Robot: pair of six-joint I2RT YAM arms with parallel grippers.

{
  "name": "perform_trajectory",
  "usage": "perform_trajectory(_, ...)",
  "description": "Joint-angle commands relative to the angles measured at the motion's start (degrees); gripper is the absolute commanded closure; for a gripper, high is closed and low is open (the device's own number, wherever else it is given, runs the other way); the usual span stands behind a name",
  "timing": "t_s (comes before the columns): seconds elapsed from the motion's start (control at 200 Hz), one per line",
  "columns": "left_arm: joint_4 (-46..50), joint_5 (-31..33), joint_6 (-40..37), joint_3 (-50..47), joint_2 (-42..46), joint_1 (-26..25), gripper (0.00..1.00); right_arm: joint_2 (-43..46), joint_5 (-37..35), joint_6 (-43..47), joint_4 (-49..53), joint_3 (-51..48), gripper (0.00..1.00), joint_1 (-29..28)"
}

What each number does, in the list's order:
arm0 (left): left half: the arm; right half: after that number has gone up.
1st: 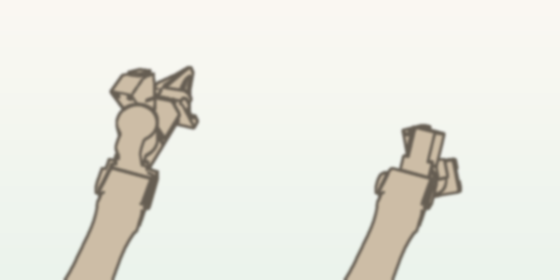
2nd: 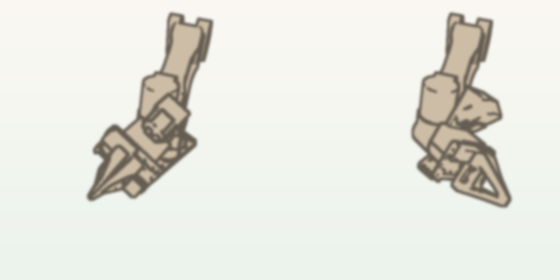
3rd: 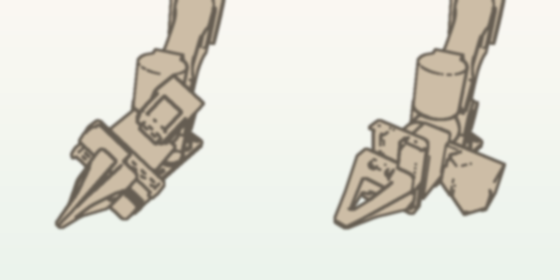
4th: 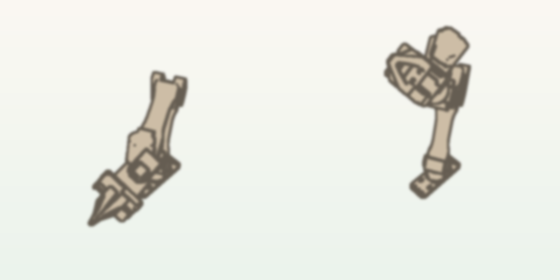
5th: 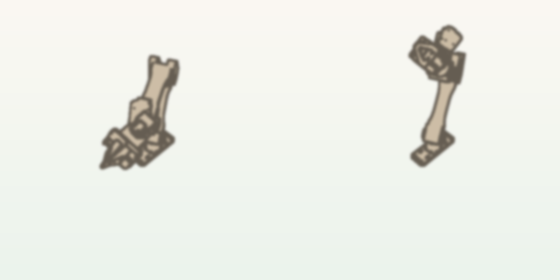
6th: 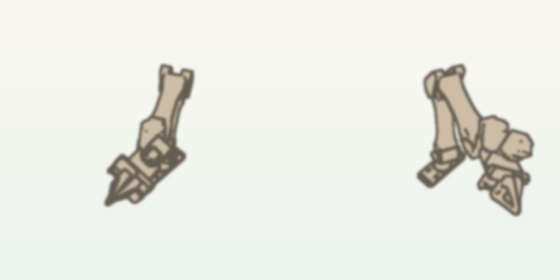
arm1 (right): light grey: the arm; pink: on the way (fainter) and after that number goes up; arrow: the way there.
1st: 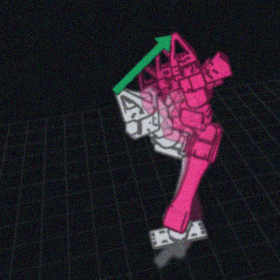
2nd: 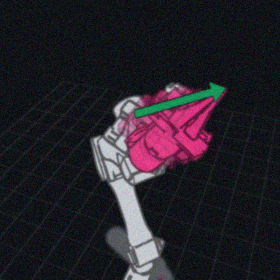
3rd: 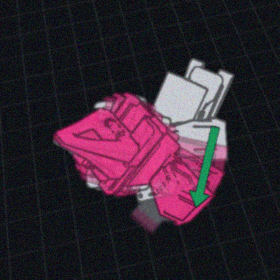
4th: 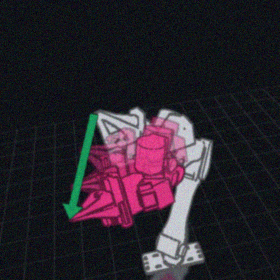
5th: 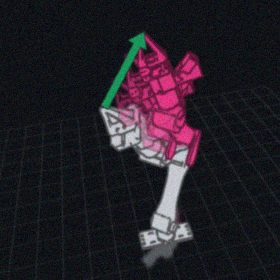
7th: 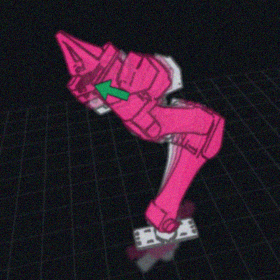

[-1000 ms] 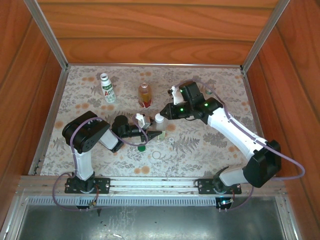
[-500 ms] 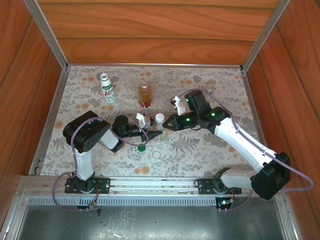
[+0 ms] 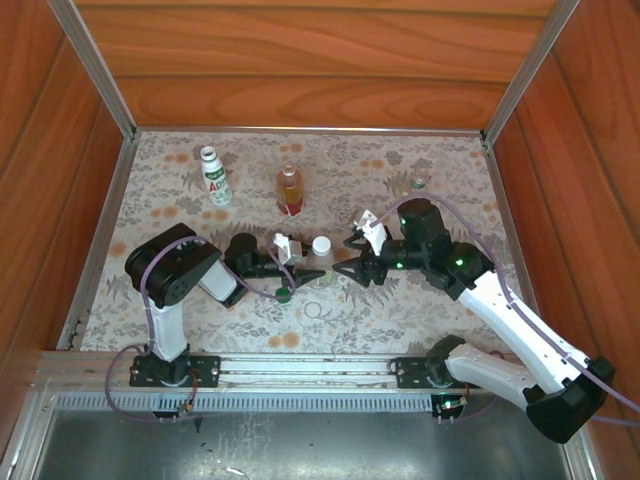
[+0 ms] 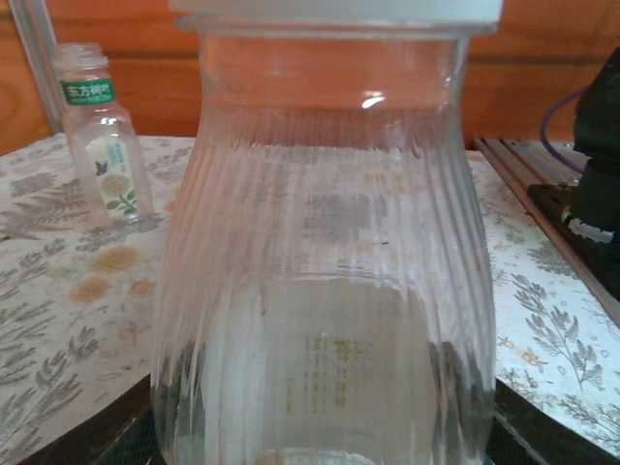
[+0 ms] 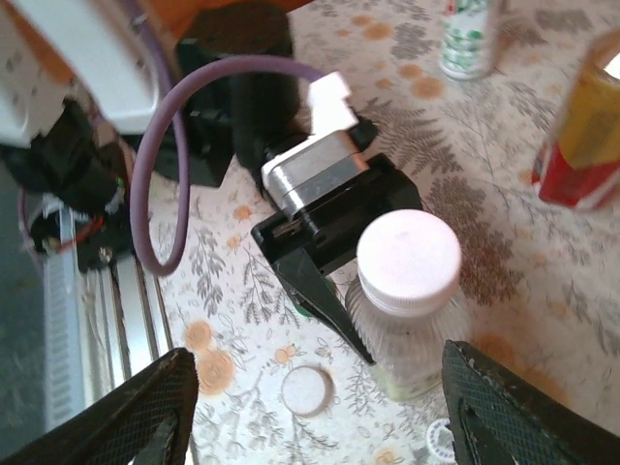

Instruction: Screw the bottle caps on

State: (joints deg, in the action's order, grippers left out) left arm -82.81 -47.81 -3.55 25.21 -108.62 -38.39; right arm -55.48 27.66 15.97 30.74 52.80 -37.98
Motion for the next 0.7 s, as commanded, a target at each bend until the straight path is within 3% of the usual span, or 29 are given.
perform_trajectory(0.0,1.68,-5.43,-1.14,-0.43,0.27,-0.70,0.42,-1.78,6.47,17.93,-1.71,-0.21,0.30,-0.58)
perform_trajectory(0.21,1.77,-8.85,-1.41,0.04,-0.54,-0.65,0.41,-9.92,7.67,23.22,-1.84,3.97,0.31,-0.45)
perform_trajectory(0.694,1.89,-9.23,-1.79,-0.20,-0.36,-0.62,0.41,-21.54,12.15,29.78,6.08,13.01,0.37,0.18)
